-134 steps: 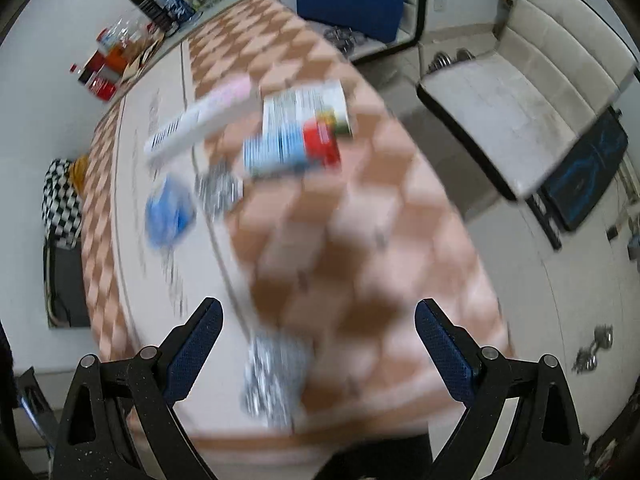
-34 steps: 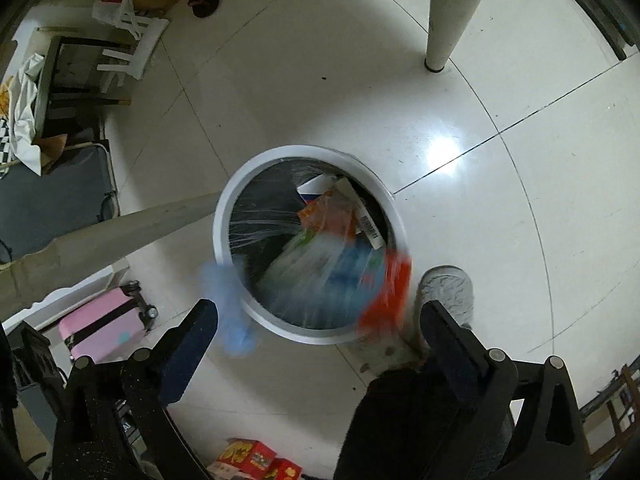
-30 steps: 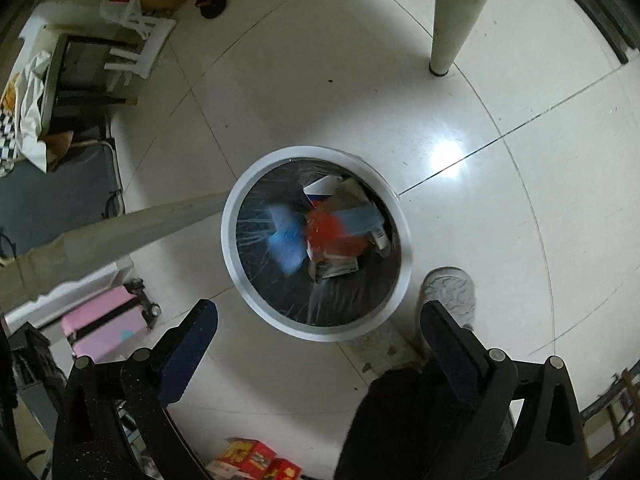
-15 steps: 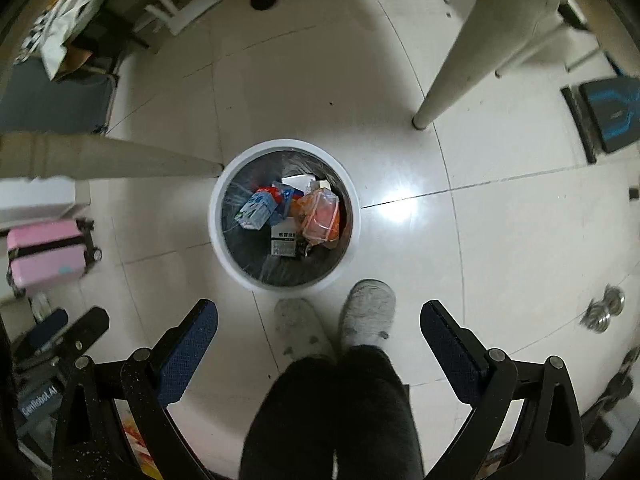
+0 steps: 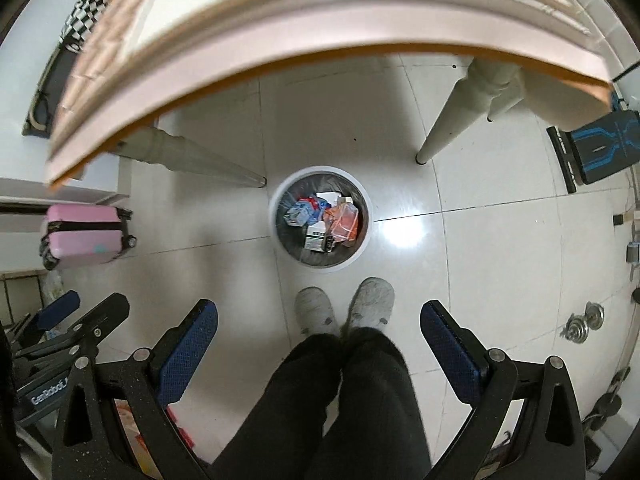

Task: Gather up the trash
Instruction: 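Raise both tools back toward the table, then grasp the green-white medicine box with the right tool while the left grasps a blister pack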

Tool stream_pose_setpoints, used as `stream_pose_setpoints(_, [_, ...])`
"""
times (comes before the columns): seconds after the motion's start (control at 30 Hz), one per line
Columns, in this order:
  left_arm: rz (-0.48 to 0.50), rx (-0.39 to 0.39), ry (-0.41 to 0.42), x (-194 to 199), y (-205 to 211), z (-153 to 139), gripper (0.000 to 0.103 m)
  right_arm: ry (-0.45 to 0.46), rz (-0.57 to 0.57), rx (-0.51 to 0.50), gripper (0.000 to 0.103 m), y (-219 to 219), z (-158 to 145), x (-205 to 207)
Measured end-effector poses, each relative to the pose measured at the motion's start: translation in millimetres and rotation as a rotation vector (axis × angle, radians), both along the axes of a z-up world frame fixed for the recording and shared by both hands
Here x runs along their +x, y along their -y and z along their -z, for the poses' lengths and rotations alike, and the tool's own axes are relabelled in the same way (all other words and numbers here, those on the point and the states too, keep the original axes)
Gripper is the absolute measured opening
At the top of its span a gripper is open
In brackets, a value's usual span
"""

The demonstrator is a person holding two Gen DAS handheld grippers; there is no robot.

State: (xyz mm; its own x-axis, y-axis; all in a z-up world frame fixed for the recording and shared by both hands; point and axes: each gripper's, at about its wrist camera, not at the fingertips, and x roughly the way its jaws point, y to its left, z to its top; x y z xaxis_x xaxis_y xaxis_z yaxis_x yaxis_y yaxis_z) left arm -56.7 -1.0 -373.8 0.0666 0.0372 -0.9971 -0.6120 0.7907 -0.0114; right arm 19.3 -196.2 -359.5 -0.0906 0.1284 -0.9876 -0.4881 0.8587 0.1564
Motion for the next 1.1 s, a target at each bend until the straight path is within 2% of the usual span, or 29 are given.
stream_pose_setpoints(0.1, [-0.002, 0.037, 0.024, 8, -5, -23, 0.097, 0.007, 0.035, 0.025, 0.102, 2, -33, 3])
stream_pose_setpoints(0.23, [-0.002, 0.093, 0.055, 37, -17, -43, 0.097, 0.062, 0.08, 0.07, 0.102, 2, -78, 36])
stream_pose_setpoints(0.43, [-0.008, 0.155, 0.069, 105, -38, -56, 0.097, 0.138, 0.113, 0.085, 0.102, -7, -127, 133])
stream_pose_setpoints(0.57, [-0.043, 0.156, 0.055, 169, -61, -63, 0.097, 0.177, 0.127, 0.068, 0.102, -18, -137, 218])
stream_pose_setpoints(0.73, [-0.116, 0.158, 0.023, 263, -89, -61, 0.097, 0.193, 0.206, 0.068, 0.102, -40, -129, 362])
stream_pose_setpoints(0.9, [-0.177, 0.142, -0.038, 348, -119, -42, 0.097, 0.212, 0.249, 0.051, 0.102, -84, -99, 489])
stream_pose_setpoints(1.03, [-0.216, 0.127, -0.063, 395, -139, -31, 0.097, 0.201, 0.227, 0.022, 0.103, -124, -71, 559])
stream_pose_setpoints(1.1, [-0.235, 0.113, -0.068, 412, -147, -27, 0.097, 0.19, 0.212, 0.003, 0.103, -141, -56, 578])
